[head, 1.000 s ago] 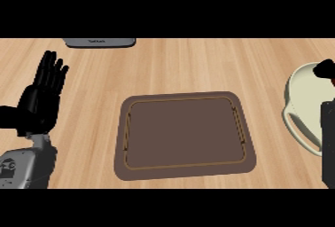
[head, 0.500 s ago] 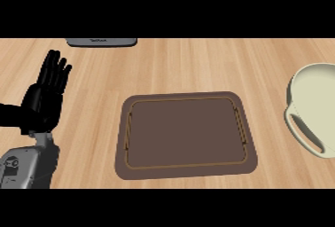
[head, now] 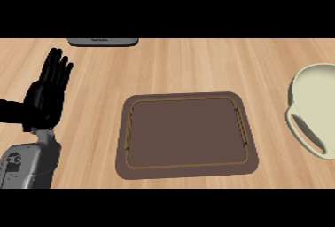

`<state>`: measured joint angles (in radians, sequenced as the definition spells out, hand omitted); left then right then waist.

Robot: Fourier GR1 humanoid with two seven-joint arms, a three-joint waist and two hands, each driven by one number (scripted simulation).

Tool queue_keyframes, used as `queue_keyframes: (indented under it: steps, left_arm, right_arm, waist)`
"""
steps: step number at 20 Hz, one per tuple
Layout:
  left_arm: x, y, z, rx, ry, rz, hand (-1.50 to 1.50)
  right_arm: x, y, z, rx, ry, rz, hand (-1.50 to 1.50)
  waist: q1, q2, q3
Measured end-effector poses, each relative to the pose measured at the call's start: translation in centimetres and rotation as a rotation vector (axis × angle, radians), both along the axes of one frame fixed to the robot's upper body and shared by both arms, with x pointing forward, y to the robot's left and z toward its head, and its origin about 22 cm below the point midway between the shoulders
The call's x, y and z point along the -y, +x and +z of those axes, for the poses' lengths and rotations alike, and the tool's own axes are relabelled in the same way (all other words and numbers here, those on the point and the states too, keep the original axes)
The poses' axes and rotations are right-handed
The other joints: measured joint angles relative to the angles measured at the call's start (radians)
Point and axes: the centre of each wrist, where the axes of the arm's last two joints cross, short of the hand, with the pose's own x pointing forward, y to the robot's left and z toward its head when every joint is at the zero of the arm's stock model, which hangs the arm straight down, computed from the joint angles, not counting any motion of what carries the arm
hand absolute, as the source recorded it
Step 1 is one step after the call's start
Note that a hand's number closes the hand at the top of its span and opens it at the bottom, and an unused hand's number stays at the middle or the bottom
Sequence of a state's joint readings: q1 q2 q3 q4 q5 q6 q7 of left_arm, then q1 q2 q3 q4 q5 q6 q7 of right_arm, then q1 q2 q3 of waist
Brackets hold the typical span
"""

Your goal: Pick the bell pepper from the tray and place it in the pot

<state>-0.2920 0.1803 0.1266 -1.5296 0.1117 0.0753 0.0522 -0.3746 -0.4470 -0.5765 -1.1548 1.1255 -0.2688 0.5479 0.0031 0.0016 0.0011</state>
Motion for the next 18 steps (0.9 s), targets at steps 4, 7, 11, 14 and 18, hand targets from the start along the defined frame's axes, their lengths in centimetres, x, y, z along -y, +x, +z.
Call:
queue_keyframes:
  steps: [4,7,11,14,18]
  left_arm:
    - [0.2,-0.4,0.2,0.004,0.002,0.000,0.00]
    - [0.2,-0.7,0.2,0.001,0.006,0.004,0.00]
    - [0.0,-0.7,-0.2,-0.001,0.002,0.004,0.00]
    - [-0.3,-0.8,-0.2,-0.004,-0.003,0.011,0.00]
    - [-0.4,-0.7,-0.4,0.000,0.002,0.011,0.00]
  right_arm:
    - [1.2,0.5,-1.0,0.026,0.124,0.053,-1.50]
    - [1.8,0.5,-1.7,0.044,0.148,0.127,-1.50]
    - [1.5,1.3,-1.2,0.156,0.135,0.192,-1.50]
    - [1.4,1.4,-0.6,0.283,0.144,0.199,-1.50]
    - [1.6,0.8,0.0,0.438,0.191,0.157,-1.50]
  waist:
    - [0.004,0.000,0.000]
    - [0.004,0.000,0.000]
    - [0.002,0.000,0.000]
    - [0.000,-0.001,0.000]
    - [-0.006,-0.002,-0.001]
